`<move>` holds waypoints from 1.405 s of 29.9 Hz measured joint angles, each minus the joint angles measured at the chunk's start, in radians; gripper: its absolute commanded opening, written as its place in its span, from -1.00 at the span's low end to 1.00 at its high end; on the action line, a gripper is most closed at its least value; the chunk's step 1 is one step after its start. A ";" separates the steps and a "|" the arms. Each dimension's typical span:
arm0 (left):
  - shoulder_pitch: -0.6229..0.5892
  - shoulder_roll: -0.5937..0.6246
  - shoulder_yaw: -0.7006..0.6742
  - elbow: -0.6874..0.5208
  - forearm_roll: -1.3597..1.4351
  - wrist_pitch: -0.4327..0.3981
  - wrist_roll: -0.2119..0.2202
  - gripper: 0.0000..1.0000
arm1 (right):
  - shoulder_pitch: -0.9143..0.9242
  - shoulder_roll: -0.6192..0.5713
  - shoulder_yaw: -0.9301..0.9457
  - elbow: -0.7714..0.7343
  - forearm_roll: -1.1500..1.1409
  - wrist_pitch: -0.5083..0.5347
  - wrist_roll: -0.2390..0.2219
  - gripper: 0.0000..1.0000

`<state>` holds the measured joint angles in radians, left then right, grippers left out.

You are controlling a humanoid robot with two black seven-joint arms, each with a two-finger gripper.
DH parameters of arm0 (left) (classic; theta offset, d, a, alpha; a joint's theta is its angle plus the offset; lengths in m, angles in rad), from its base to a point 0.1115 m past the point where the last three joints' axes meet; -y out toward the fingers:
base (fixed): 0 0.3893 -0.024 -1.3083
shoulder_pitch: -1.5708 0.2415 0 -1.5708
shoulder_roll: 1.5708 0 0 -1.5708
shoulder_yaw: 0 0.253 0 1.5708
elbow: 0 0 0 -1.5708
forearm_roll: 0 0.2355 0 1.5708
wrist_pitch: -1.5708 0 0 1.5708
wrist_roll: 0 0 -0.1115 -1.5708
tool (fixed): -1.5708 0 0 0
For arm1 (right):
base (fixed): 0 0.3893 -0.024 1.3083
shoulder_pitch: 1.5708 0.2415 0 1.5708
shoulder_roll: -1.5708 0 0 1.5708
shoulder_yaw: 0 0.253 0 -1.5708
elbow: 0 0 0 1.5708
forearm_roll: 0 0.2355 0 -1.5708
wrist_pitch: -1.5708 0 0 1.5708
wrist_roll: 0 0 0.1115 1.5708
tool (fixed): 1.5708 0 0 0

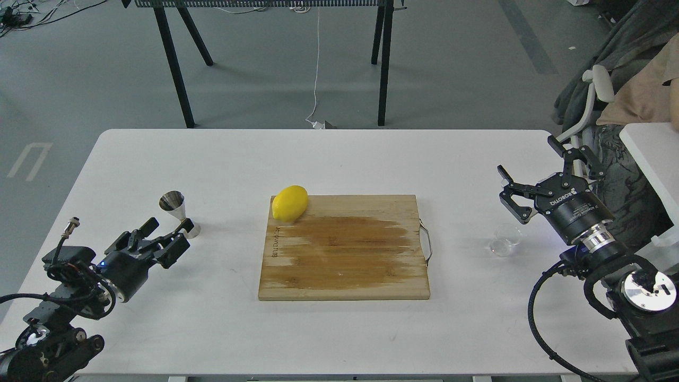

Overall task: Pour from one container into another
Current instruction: 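Close the left hand fingers around the metal jigger, then lift the jigger with the left hand and carry it over the cutting board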

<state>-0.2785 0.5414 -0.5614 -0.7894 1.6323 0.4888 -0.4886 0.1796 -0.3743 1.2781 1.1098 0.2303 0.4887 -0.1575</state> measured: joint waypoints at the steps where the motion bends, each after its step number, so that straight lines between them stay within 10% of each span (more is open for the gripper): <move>1: -0.004 -0.007 0.001 0.009 0.000 0.000 0.000 0.97 | 0.000 0.000 0.000 0.000 0.000 0.000 0.000 0.97; 21: -0.122 -0.143 0.066 0.195 -0.005 0.000 0.000 0.76 | 0.003 0.000 0.001 0.001 0.001 0.000 -0.001 0.97; 32: -0.151 -0.190 0.066 0.295 0.000 0.000 0.000 0.29 | 0.000 0.000 0.001 0.001 0.001 0.000 -0.001 0.97; 42: -0.162 -0.208 0.067 0.342 0.001 0.000 0.000 -0.74 | -0.001 0.000 0.001 0.001 0.000 0.000 0.000 0.97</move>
<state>-0.4408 0.3338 -0.4948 -0.4476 1.6333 0.4887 -0.4887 0.1790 -0.3743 1.2794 1.1106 0.2307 0.4887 -0.1578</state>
